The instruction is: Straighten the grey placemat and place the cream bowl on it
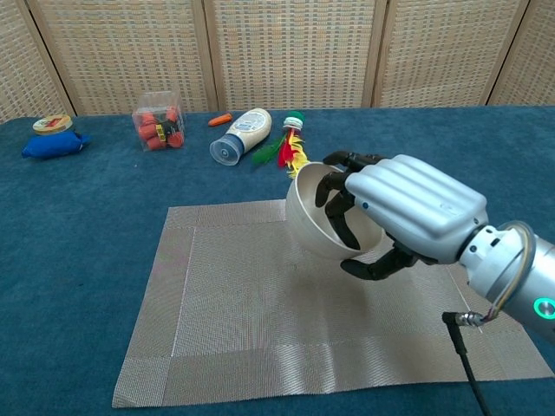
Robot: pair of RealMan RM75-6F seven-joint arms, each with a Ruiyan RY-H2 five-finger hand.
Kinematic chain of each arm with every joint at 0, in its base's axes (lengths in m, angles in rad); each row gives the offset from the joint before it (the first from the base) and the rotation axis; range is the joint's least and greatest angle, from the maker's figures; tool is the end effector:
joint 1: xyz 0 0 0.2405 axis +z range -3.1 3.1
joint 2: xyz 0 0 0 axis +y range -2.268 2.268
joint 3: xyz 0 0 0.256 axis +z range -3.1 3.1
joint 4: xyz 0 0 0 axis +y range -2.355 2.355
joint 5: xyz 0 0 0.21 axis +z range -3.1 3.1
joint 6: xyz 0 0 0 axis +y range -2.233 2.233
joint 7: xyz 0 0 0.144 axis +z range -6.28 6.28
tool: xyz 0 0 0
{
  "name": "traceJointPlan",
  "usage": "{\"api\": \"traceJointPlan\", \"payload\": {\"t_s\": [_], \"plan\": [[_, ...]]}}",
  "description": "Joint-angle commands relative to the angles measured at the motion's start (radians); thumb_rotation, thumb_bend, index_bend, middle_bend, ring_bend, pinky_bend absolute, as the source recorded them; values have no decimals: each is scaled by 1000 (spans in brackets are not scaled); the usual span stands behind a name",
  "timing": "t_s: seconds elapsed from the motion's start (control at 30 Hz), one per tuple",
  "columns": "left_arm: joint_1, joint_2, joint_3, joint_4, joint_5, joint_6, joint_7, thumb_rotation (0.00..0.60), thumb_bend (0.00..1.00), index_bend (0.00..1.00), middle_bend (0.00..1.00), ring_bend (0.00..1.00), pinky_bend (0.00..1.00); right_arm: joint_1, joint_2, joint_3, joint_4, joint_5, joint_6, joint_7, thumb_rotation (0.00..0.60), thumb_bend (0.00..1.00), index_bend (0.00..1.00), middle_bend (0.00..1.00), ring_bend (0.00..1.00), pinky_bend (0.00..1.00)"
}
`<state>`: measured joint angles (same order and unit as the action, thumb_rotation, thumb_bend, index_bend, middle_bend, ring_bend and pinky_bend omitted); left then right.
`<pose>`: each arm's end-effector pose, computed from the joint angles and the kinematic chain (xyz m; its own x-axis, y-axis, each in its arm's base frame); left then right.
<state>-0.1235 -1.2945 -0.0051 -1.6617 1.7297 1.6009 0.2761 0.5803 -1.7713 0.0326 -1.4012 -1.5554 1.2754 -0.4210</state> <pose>-0.2420 0.1743 0.1047 0.4244 -0.1300 0.8961 0.8602 -0.2511 -0.4439 -0.1259 -0.2568 -0.0578 0.4490 0.0003 0.8935 -0.7271 -0.5810 0.3656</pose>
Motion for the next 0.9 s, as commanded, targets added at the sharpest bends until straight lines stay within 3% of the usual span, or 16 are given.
{"api": "traceJointPlan", "payload": {"t_s": [0.03, 0.5, 0.9], "plan": [[-1, -2, 2, 2, 1, -6, 4, 600, 256, 162, 0, 0, 0, -7, -10, -2, 10, 3, -5, 2, 600, 478, 744, 371, 121, 235], [-2, -5, 2, 0, -12, -30, 25, 600, 255, 159, 0, 0, 0, -37, -47, -26, 65, 12, -43, 17, 600, 466, 710, 338, 120, 218], [2, 1, 6, -12, -4, -27, 30, 600, 255, 152, 0, 0, 0, -53, -35, -32, 46, -4, -49, 4, 600, 382, 483, 198, 55, 162]]}}
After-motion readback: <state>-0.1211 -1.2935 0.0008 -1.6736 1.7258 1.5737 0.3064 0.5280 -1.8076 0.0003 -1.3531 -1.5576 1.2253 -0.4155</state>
